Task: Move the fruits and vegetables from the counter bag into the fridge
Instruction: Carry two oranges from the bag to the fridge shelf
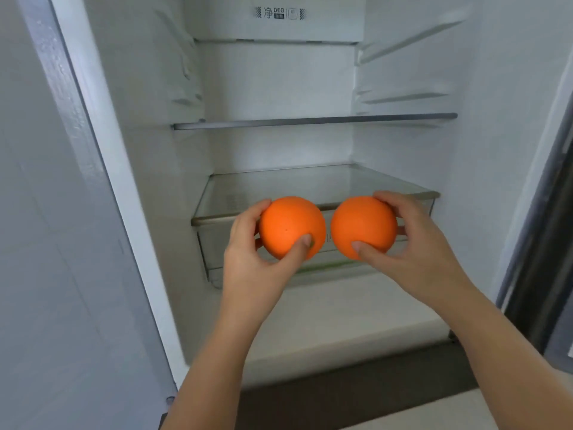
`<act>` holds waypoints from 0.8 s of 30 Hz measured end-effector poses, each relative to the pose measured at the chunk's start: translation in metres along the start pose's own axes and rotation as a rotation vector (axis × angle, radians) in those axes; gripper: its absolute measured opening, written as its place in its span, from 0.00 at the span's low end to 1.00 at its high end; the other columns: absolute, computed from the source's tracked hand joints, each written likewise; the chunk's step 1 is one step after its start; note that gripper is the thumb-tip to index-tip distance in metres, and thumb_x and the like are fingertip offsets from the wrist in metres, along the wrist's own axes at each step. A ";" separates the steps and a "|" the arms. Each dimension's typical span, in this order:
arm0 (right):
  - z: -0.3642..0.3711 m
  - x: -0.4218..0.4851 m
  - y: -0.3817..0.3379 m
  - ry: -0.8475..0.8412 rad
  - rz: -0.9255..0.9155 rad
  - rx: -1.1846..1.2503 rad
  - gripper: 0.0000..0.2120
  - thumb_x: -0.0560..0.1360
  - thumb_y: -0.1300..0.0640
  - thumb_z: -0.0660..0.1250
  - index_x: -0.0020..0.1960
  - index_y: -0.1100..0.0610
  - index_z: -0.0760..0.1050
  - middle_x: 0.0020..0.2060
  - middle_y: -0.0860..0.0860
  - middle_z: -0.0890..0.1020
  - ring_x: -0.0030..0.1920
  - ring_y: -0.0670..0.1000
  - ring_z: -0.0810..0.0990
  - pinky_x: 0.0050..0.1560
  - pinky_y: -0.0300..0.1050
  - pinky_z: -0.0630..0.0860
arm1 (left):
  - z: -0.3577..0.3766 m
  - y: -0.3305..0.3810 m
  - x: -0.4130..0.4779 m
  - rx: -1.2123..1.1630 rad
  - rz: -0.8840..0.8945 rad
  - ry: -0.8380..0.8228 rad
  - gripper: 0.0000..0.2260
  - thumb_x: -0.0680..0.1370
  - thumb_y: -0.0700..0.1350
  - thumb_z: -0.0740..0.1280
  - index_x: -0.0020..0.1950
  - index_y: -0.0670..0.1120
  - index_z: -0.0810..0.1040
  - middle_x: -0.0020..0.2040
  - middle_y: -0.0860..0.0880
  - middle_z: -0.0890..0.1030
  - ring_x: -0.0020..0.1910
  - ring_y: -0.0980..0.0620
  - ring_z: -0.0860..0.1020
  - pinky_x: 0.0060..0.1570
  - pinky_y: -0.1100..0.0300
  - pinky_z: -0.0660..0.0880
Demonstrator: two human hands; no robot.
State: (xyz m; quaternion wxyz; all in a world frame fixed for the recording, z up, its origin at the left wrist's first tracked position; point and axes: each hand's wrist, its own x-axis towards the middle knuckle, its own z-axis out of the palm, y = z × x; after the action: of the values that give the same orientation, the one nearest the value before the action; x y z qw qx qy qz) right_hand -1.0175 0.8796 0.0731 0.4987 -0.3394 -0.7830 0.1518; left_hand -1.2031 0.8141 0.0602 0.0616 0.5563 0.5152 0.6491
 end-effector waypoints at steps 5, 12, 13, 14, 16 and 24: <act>0.011 0.051 0.018 -0.013 -0.059 0.018 0.31 0.65 0.57 0.75 0.65 0.51 0.66 0.57 0.44 0.68 0.54 0.45 0.69 0.48 0.27 0.63 | 0.012 -0.009 0.041 0.072 0.009 0.071 0.26 0.64 0.53 0.72 0.59 0.58 0.68 0.59 0.54 0.73 0.55 0.59 0.74 0.48 0.70 0.71; 0.028 0.117 0.050 -0.065 -0.124 0.048 0.32 0.65 0.55 0.74 0.66 0.51 0.65 0.58 0.44 0.67 0.56 0.46 0.69 0.51 0.41 0.66 | 0.019 -0.022 0.095 0.224 0.064 0.114 0.28 0.66 0.44 0.76 0.62 0.53 0.69 0.56 0.57 0.70 0.54 0.56 0.72 0.53 0.65 0.69; 0.031 0.127 0.054 -0.084 -0.121 0.055 0.32 0.66 0.55 0.74 0.66 0.51 0.65 0.58 0.44 0.67 0.56 0.47 0.69 0.52 0.42 0.66 | 0.019 -0.024 0.102 0.262 0.058 0.088 0.29 0.66 0.44 0.76 0.64 0.51 0.69 0.58 0.56 0.69 0.54 0.56 0.71 0.53 0.65 0.68; 0.034 0.136 0.058 -0.104 -0.111 0.073 0.32 0.66 0.55 0.74 0.66 0.51 0.65 0.59 0.45 0.67 0.56 0.47 0.69 0.53 0.43 0.67 | 0.019 -0.025 0.110 0.304 0.043 0.049 0.31 0.66 0.44 0.76 0.66 0.49 0.68 0.59 0.55 0.69 0.55 0.57 0.69 0.52 0.66 0.66; 0.042 0.153 0.066 -0.139 -0.088 0.119 0.33 0.65 0.56 0.75 0.67 0.52 0.64 0.60 0.46 0.68 0.57 0.47 0.69 0.56 0.45 0.69 | 0.018 -0.032 0.126 0.379 0.008 -0.035 0.34 0.65 0.44 0.77 0.68 0.47 0.66 0.63 0.52 0.68 0.55 0.58 0.68 0.52 0.69 0.63; 0.067 0.205 0.084 -0.316 -0.049 0.171 0.31 0.66 0.58 0.75 0.65 0.51 0.66 0.59 0.48 0.71 0.55 0.49 0.71 0.51 0.42 0.67 | 0.018 -0.057 0.176 0.579 -0.012 -0.181 0.37 0.65 0.41 0.77 0.70 0.42 0.64 0.68 0.45 0.65 0.65 0.48 0.65 0.59 0.68 0.59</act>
State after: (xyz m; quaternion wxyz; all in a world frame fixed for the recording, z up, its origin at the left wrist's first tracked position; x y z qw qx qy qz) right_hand -1.1008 1.0877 0.1330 0.3999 -0.2485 -0.8440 0.2570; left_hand -1.2826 0.9663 0.1319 -0.0503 0.6033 0.6744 0.4227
